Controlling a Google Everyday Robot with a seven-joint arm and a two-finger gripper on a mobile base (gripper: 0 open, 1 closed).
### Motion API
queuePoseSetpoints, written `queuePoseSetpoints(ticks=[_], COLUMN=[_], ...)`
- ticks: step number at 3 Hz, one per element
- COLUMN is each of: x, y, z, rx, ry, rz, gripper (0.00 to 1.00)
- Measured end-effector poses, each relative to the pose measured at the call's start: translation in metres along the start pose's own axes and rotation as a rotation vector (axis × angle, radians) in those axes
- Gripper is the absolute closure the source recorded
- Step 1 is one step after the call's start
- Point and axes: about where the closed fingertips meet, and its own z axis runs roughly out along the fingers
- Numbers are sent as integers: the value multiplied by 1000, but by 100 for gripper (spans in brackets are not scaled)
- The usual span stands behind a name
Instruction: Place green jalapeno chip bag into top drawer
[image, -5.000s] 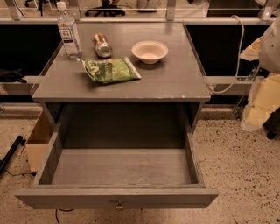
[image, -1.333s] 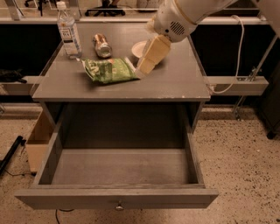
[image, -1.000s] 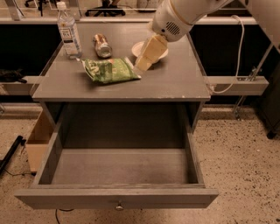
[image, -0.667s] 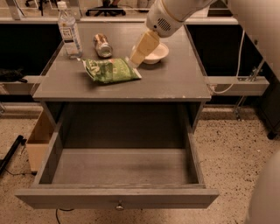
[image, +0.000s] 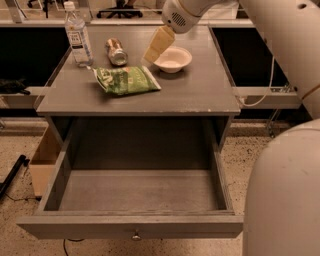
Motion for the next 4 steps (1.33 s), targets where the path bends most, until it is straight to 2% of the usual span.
queuePoseSetpoints(ticks=[1, 2, 4], x=[4, 11, 10], y=[6, 13, 11], z=[-6, 5, 51], rx=[9, -6, -42], ry=[-9, -21, -5], rz=[-4, 18, 30], gripper=[0, 0, 0])
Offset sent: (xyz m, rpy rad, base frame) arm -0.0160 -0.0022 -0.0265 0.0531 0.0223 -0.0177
